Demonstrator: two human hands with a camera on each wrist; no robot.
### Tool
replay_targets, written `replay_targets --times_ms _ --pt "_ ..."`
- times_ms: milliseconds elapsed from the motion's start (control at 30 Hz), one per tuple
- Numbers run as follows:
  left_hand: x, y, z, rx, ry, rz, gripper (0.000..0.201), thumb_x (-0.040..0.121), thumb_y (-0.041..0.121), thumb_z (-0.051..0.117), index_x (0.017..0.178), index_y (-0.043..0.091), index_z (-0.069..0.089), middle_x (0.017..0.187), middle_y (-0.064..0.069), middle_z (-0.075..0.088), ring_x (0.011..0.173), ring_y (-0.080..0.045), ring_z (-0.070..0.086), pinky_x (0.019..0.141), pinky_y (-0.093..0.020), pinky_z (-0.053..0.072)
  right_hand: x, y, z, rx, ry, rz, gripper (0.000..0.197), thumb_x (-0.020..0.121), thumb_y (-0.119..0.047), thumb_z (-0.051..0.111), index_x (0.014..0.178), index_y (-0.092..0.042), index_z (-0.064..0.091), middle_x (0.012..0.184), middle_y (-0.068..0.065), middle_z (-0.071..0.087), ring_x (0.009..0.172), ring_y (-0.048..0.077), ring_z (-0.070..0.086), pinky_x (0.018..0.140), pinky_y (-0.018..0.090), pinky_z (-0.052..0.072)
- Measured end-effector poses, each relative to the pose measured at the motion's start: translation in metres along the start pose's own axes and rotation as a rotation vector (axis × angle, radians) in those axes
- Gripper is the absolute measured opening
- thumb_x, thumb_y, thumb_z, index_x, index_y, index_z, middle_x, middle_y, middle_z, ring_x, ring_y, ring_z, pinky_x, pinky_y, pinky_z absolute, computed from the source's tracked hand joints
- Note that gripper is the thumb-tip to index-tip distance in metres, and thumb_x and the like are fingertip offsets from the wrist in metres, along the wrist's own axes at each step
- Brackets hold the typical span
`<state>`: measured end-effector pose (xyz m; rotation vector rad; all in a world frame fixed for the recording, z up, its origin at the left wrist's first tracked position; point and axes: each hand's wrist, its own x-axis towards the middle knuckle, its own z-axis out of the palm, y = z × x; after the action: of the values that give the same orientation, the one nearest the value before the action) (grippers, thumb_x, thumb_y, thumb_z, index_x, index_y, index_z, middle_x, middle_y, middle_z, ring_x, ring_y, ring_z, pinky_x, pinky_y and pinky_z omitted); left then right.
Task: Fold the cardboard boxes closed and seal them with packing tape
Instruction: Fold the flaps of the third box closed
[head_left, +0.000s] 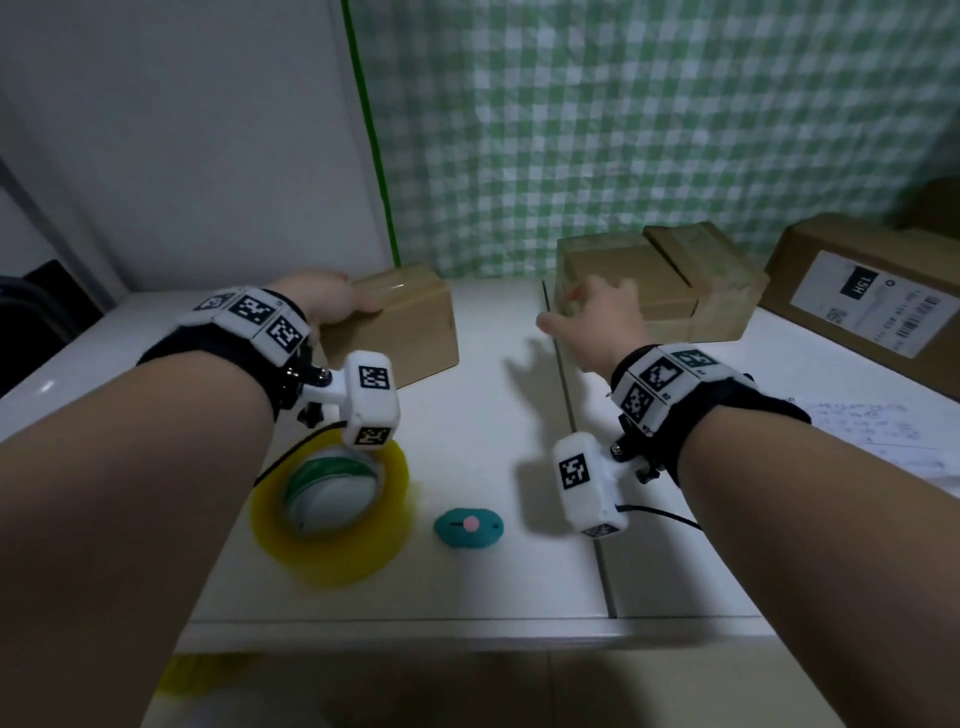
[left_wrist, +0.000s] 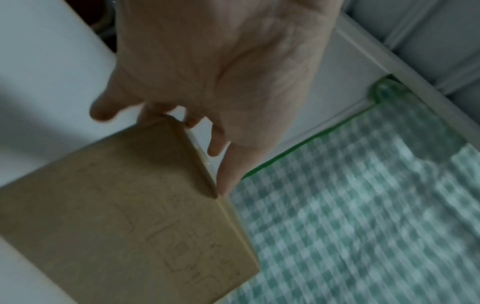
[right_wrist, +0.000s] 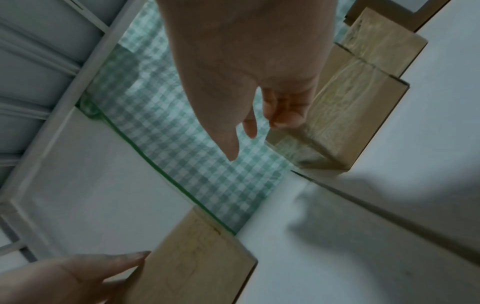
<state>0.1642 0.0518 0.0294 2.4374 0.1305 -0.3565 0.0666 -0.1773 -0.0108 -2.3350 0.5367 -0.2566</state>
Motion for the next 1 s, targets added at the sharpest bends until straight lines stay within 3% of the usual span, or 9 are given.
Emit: replay_targets --times_ms 100,200,267,367,533,633,767,867,1000 --pt "-0.002 -0.008 0.002 -0.052 -0.049 0.032 0.062 0.089 0.021 0.063 0.144 0.023 0.035 0.142 -0.010 0.042 0.123 -0.034 0.044 0.099 -0.052 0.043 -0.009 -0.009 0.008 -0.040 -0.115 -0.060 0.048 0.088 -0.036 0.061 0.131 -0.017 0.051 0.139 0.009 0.037 0.105 0.022 0.053 0.089 0.026 0.040" --pt "-0.009 -0.007 0.003 -0.097 -0.111 0.107 0.073 0.081 0.010 0.071 0.142 0.027 0.037 0.138 -0.008 0.044 0.118 -0.033 0.048 0.097 -0.049 0.047 -0.014 -0.015 0.013 0.011 -0.195 -0.081 0.051 0.089 -0.033 0.059 0.136 -0.017 0.048 0.137 0.009 0.049 0.113 0.025 0.056 0.094 0.040 0.051" --pt "-0.017 -0.004 0.006 -0.090 -0.172 0.154 0.082 0.074 0.006 0.076 0.142 0.028 0.036 0.136 -0.007 0.044 0.115 -0.032 0.051 0.095 -0.048 0.049 -0.019 -0.017 0.015 0.090 -0.238 -0.054 0.053 0.092 -0.030 0.055 0.142 -0.018 0.041 0.138 0.006 0.049 0.109 0.025 0.058 0.089 0.041 0.054" --pt "-0.027 -0.003 0.013 -0.101 -0.234 0.211 0.087 0.069 0.001 0.079 0.142 0.027 0.038 0.134 -0.006 0.046 0.113 -0.029 0.052 0.093 -0.045 0.051 -0.025 -0.018 0.015 0.223 -0.287 0.002 0.052 0.095 -0.027 0.052 0.144 -0.020 0.038 0.122 0.004 0.053 0.104 0.023 0.058 0.084 0.038 0.056" --pt "-0.046 -0.002 0.028 -0.256 -0.212 0.323 0.078 0.074 -0.008 0.071 0.140 0.022 0.042 0.133 -0.001 0.044 0.103 -0.024 0.056 0.090 -0.043 0.053 -0.035 -0.011 0.003 0.362 -0.220 0.067 0.055 0.092 -0.028 0.055 0.144 -0.016 0.039 0.128 0.010 0.055 0.091 0.021 0.055 0.066 0.033 0.053" --pt "-0.064 0.001 0.036 -0.361 -0.191 0.372 0.067 0.081 -0.010 0.064 0.139 0.017 0.044 0.126 0.001 0.045 0.087 -0.016 0.058 0.086 -0.039 0.055 -0.047 -0.005 -0.011 0.400 -0.177 0.095 0.049 0.092 -0.038 0.051 0.138 -0.022 0.042 0.118 0.009 0.059 0.078 0.021 0.056 0.064 0.031 0.051" --pt "-0.085 0.001 0.048 -0.491 -0.188 0.393 0.045 0.087 -0.004 0.059 0.128 0.011 0.053 0.102 0.000 0.054 0.081 -0.017 0.060 0.079 -0.037 0.056 -0.066 0.008 -0.026 0.399 -0.166 0.123 0.052 0.093 -0.057 0.038 0.135 -0.028 0.041 0.108 0.003 0.056 0.083 0.024 0.056 0.070 0.034 0.050" --pt "-0.099 -0.004 0.058 -0.528 -0.184 0.374 0.031 0.090 0.002 0.056 0.118 0.016 0.058 0.089 0.001 0.060 0.086 -0.019 0.062 0.083 -0.038 0.055 -0.081 0.019 -0.034 0.478 -0.124 0.170 0.043 0.092 -0.059 0.039 0.122 -0.029 0.041 0.117 0.002 0.051 0.105 0.030 0.055 0.083 0.043 0.052" --pt "-0.116 -0.010 0.073 -0.573 -0.156 0.337 0.034 0.086 -0.005 0.059 0.118 0.010 0.059 0.086 -0.001 0.051 0.083 -0.019 0.059 0.086 -0.039 0.055 -0.103 0.036 -0.040 0.580 -0.122 0.228 0.032 0.091 -0.053 0.046 0.111 -0.028 0.046 0.102 0.000 0.051 0.099 0.025 0.053 0.086 0.044 0.051"
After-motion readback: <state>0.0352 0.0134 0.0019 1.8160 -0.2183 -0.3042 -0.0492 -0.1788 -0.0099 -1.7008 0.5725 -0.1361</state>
